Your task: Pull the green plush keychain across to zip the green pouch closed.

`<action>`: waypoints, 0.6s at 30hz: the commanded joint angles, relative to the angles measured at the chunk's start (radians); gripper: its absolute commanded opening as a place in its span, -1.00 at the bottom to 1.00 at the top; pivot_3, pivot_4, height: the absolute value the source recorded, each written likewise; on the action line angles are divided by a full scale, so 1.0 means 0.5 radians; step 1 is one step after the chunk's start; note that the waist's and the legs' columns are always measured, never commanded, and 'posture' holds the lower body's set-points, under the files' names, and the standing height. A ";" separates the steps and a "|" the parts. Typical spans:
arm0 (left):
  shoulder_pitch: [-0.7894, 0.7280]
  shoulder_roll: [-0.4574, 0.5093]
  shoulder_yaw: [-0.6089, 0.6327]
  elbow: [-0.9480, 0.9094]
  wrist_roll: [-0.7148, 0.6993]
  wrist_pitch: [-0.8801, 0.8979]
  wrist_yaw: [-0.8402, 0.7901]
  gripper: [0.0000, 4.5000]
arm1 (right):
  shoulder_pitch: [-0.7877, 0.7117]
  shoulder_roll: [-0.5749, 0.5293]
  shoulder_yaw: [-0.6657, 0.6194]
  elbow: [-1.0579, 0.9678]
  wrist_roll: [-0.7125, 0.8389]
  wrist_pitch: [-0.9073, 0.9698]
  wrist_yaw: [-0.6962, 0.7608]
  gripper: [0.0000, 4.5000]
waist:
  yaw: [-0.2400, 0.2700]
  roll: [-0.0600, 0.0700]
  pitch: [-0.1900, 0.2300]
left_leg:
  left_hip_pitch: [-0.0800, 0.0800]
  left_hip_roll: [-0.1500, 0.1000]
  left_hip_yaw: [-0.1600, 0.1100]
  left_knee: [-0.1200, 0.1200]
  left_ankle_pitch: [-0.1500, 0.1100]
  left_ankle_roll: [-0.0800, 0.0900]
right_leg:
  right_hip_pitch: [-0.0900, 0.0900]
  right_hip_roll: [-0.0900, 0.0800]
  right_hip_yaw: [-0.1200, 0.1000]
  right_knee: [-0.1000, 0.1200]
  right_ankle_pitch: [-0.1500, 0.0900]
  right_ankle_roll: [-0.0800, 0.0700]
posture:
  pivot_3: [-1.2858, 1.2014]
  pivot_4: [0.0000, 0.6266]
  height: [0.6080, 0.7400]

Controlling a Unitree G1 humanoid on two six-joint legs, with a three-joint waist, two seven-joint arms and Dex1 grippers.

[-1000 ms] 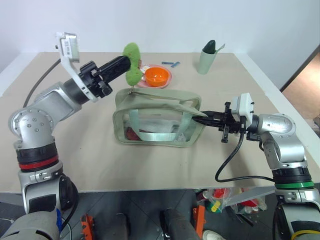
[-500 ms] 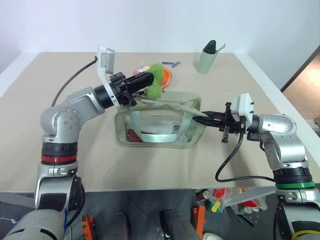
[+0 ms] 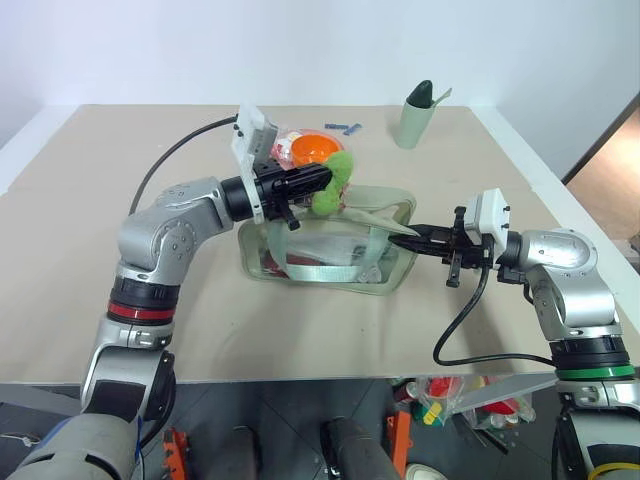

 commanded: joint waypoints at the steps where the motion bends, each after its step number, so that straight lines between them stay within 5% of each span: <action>1: 0.021 0.044 -0.080 -0.044 0.093 -0.020 -0.059 -0.96 | -0.012 0.001 -0.033 -0.058 0.018 -0.040 -0.005 -1.00 | 0.000 0.000 0.000 | 0.000 0.000 0.000 0.000 0.000 0.000 | 0.000 0.000 0.000 0.000 0.000 0.000 | 0.03 -0.52 1.00; 6: 0.043 0.082 -0.125 -0.069 0.194 -0.049 -0.091 -0.62 | -0.026 0.015 -0.020 -0.049 0.012 -0.048 -0.004 -1.00 | -0.001 0.000 0.000 | 0.001 0.000 0.000 0.000 0.000 0.000 | 0.000 0.000 0.000 0.000 0.000 0.000 | 0.03 -0.52 1.00; 14: 0.018 0.314 -0.127 -0.100 0.300 -0.067 -0.253 0.65 | -0.030 0.024 -0.012 -0.027 0.002 -0.069 0.003 -1.00 | -0.009 0.001 0.000 | 0.002 0.001 0.000 -0.001 0.000 0.000 | 0.000 0.001 0.000 0.001 0.000 0.000 | 0.03 -0.52 1.00; 18: 0.010 0.465 -0.112 -0.072 0.364 -0.124 -0.343 0.97 | -0.028 0.029 -0.009 -0.015 -0.001 -0.086 0.006 -1.00 | -0.012 0.001 0.000 | 0.002 0.001 0.000 -0.001 0.000 0.000 | -0.001 0.001 0.000 0.001 0.000 -0.001 | 0.03 -0.52 1.00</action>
